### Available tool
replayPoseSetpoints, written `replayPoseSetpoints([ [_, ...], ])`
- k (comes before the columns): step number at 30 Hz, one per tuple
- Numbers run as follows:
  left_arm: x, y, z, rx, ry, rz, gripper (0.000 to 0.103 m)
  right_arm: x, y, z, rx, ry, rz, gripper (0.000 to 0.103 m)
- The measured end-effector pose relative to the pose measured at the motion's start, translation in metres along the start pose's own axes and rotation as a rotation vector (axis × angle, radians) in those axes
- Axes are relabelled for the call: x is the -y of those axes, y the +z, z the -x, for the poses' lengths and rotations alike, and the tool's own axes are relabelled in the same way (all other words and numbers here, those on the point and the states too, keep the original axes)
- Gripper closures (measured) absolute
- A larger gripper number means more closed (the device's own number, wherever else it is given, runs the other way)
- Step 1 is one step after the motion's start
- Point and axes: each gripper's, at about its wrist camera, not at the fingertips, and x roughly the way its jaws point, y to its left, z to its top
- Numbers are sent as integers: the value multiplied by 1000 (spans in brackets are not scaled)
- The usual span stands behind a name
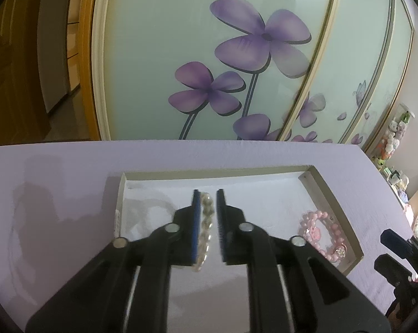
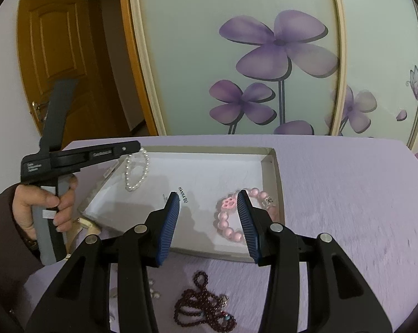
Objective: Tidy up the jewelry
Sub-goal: 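Move the left tool to the cream watch and close on its strap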
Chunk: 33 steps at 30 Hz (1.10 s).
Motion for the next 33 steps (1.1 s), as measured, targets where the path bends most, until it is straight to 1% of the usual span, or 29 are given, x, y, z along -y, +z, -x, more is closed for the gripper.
replayPoseSetpoints([
  [2, 1, -1, 5, 6, 10, -6, 72, -4, -3, 5, 3, 3, 3, 58],
  [6, -1, -7, 24, 19, 11, -2, 65, -8, -5, 17, 5, 12, 0, 57],
  [8, -5, -13, 41, 35, 15, -1, 57, -11, -10, 27, 10, 19, -5, 57],
  [10, -10, -23, 61, 53, 19, 2, 53, -14, -14, 36, 13, 20, -5, 57],
  [11, -12, -27, 69, 58, 20, 6, 49, -16, -17, 41, 14, 20, -4, 56],
  [13, -18, -41, 90, 70, 27, 21, 45, -19, -24, 49, 12, 26, -11, 56],
  [15, -22, -53, 103, 70, 32, 31, 43, -22, -34, 57, 8, 37, -22, 56],
  [16, -25, -63, 112, 67, 40, 38, 42, -22, -37, 60, 7, 38, -25, 56],
  [19, -27, -86, 124, 42, 62, 39, 41, -27, -52, 69, -2, 49, -36, 56],
  [23, -27, -111, 123, 0, 69, 52, 40, -32, -70, 78, -15, 61, -59, 56],
  [25, -24, -119, 117, -33, 68, 65, 37, -34, -76, 81, -17, 65, -68, 56],
  [29, -14, -125, 101, -64, 87, 49, 30, -35, -82, 88, -17, 62, -76, 56],
  [33, -6, -125, 85, -90, 109, 46, 28, -34, -85, 92, -17, 59, -80, 56],
])
